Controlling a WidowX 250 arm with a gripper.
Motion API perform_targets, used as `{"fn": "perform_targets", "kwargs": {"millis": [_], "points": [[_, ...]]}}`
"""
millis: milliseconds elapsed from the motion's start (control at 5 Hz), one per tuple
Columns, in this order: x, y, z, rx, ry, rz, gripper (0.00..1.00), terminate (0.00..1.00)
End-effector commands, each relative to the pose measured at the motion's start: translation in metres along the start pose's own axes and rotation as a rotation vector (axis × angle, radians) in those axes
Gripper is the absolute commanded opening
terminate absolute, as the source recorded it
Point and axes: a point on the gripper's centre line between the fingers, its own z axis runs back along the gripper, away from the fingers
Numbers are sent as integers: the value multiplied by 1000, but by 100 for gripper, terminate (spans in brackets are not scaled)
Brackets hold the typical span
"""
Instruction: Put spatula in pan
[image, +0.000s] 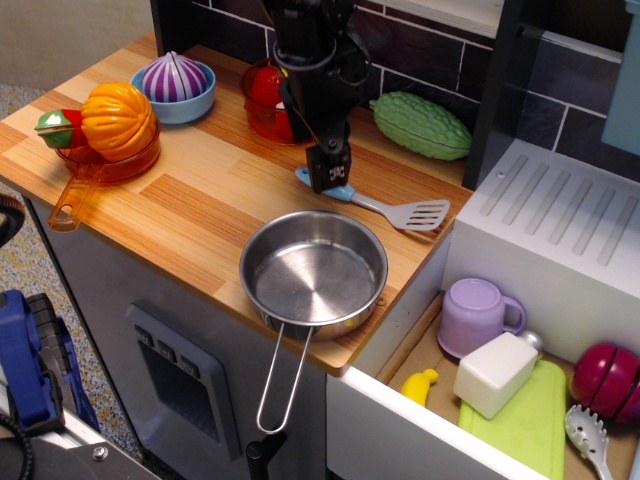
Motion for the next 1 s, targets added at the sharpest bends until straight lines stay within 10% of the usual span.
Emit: {"fn": "perform_targets", "kwargs": {"millis": [0,400,600,800], "points": [[-2,8,-3,11,-64,-71,100,0],[-2,5,-19,-23,-104,-96,100,0],[-2,3,-27,-43,-116,-95,0,0],[0,4,-30,-64,-113,-113,0,0]]}}
